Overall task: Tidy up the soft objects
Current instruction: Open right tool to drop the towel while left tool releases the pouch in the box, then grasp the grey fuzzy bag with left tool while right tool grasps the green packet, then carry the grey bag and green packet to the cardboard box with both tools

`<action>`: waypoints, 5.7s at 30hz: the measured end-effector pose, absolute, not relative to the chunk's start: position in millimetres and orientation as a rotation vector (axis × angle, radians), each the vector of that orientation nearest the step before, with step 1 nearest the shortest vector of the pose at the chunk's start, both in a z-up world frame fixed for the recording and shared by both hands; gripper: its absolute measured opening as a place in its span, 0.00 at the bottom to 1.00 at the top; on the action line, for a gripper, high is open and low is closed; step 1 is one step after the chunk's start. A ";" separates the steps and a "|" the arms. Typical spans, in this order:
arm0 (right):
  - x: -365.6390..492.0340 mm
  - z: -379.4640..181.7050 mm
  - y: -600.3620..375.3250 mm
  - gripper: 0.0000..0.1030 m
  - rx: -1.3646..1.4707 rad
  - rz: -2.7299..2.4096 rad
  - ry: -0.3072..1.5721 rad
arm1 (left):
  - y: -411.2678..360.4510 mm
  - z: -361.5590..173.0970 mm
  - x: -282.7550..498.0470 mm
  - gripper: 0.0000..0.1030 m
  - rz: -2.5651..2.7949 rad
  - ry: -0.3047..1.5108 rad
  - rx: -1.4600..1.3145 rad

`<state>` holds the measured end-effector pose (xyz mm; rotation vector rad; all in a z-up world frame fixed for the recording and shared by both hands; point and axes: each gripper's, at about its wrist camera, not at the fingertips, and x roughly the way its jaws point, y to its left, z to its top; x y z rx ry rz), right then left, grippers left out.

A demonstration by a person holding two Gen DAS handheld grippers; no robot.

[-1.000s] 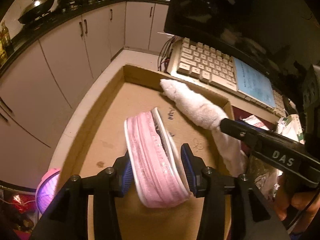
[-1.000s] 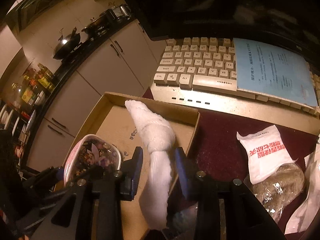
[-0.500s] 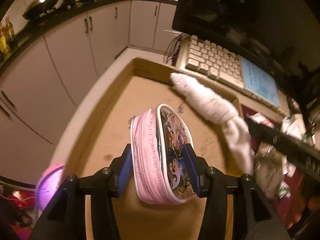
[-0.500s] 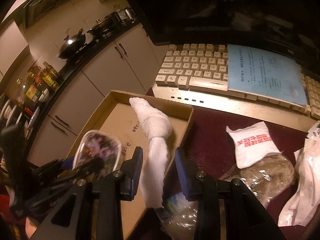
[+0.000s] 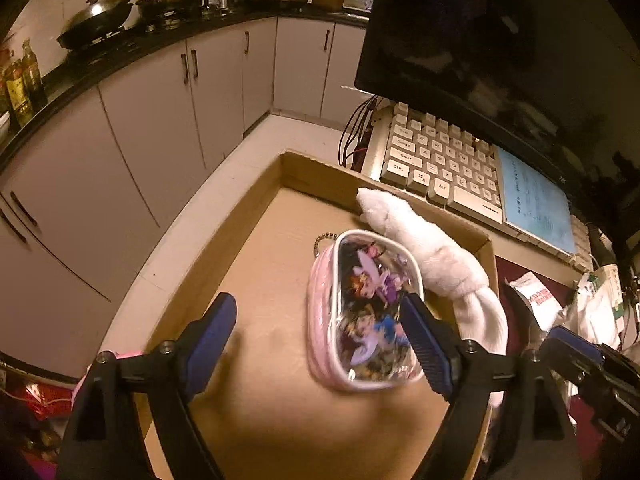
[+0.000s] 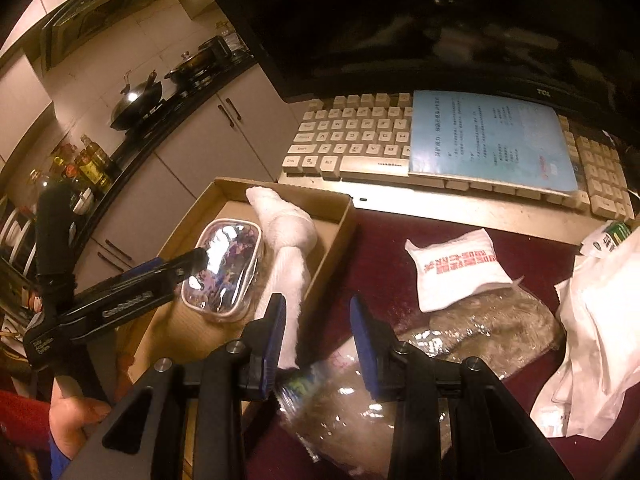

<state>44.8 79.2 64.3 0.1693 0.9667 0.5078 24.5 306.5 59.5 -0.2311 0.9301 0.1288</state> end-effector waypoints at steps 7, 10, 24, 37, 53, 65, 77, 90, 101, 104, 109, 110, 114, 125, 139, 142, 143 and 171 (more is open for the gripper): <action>27.6 58.0 47.5 0.47 0.196 0.486 0.961 | 292.6 74.6 -12.0 0.81 0.111 0.867 -0.192; 14.3 56.0 25.2 0.58 0.215 0.459 0.940 | 272.8 79.7 -25.1 0.81 0.079 0.851 -0.145; -37.2 46.6 -74.5 0.80 0.304 0.287 0.873 | 159.3 75.3 -46.0 0.92 -0.198 0.907 -0.066; -47.5 37.5 -116.3 0.85 0.336 0.225 0.881 | 119.8 64.6 -39.4 0.92 -0.247 0.953 -0.001; -44.0 39.7 -157.7 0.90 0.372 0.146 0.874 | 92.7 61.1 -10.0 0.92 -0.259 1.003 0.073; -42.1 37.3 -150.4 0.90 0.363 0.179 0.897 | 77.5 31.3 24.4 0.92 -0.250 1.082 0.130; -38.7 9.7 -69.2 0.74 0.168 0.440 1.027 | 92.3 35.5 11.6 0.54 -0.268 1.059 0.064; -46.9 8.6 -74.1 0.58 0.096 0.392 1.001 | 78.9 30.7 6.1 0.62 -0.282 1.079 0.118; -53.7 10.4 -88.6 0.58 0.130 0.367 0.995 | 75.3 38.6 -11.7 0.30 -0.322 1.019 0.114; -54.6 11.6 -90.8 0.58 0.135 0.365 0.990 | 82.6 43.5 -22.8 0.30 -0.336 1.012 0.089; -56.1 12.7 -92.0 0.58 0.146 0.371 0.987 | 92.4 49.0 -43.9 0.30 -0.355 1.024 0.050; -56.2 12.9 -92.2 0.58 0.149 0.372 0.985 | 92.9 50.5 -47.9 0.30 -0.356 1.023 0.053; -53.5 17.7 -96.7 0.58 0.163 0.349 0.959 | 99.2 58.6 -64.3 0.30 -0.359 1.008 0.054; -50.2 18.2 -107.3 0.58 0.232 0.342 0.960 | 126.8 90.1 -77.9 0.30 -0.314 0.937 0.010; -62.0 25.1 -76.5 0.58 0.228 0.454 0.962 | 117.4 91.1 -64.9 0.30 -0.313 0.951 0.041; -62.5 28.3 -76.1 0.58 0.229 0.457 0.955 | 119.2 96.1 -64.4 0.30 -0.307 0.941 0.047; -63.0 29.5 -75.2 0.58 0.229 0.458 0.952 | 120.2 97.9 -64.7 0.30 -0.306 0.938 0.049; -60.3 42.3 -42.6 0.58 0.179 0.532 0.941 | 195.9 112.7 -44.4 0.30 -0.145 0.948 -0.011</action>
